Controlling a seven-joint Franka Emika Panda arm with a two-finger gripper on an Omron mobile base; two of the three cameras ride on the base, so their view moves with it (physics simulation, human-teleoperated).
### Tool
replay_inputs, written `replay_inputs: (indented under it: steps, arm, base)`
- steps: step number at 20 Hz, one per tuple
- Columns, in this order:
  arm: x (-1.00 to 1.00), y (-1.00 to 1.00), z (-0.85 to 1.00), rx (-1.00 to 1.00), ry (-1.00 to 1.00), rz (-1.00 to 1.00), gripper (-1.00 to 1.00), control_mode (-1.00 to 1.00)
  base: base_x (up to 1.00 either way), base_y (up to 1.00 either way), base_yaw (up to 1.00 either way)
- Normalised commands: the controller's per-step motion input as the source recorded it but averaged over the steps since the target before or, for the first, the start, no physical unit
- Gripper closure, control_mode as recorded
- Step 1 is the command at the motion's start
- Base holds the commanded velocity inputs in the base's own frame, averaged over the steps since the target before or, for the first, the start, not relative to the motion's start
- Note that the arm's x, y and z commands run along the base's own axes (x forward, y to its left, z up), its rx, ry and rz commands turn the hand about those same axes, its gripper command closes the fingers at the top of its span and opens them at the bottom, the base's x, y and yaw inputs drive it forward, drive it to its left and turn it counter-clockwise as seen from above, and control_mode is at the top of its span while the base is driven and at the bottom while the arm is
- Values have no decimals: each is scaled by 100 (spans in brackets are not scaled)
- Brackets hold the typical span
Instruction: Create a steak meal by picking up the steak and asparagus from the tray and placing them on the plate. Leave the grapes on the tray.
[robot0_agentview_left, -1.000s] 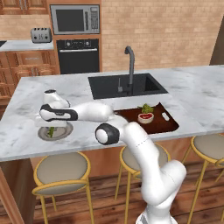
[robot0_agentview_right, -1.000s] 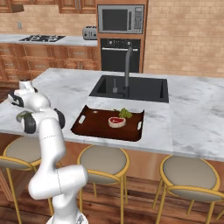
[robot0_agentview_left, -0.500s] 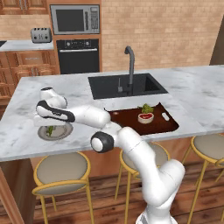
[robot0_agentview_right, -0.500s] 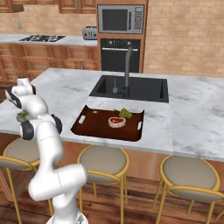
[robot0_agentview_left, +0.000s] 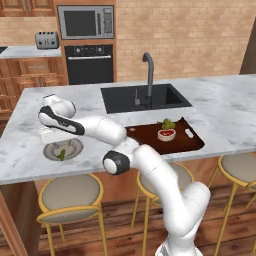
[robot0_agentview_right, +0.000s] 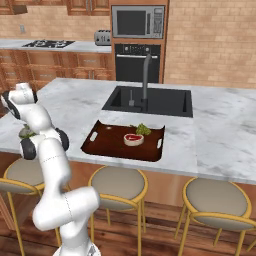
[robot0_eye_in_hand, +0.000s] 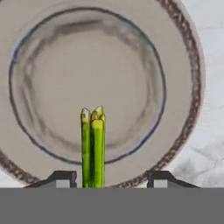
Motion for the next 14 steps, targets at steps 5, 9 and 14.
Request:
replay_inputs:
  steps: [5,9,14]
  arm:
    - [-78,-64,-16,5,-35,0,-100,-100]
    - [-100,-86,16,19,-42,0,-100,-100]
    - [-100,-100,36,35,-30,0,-100,-100]
  base:
    - [0,0,0]
    - [0,0,0]
    - [0,0,0]
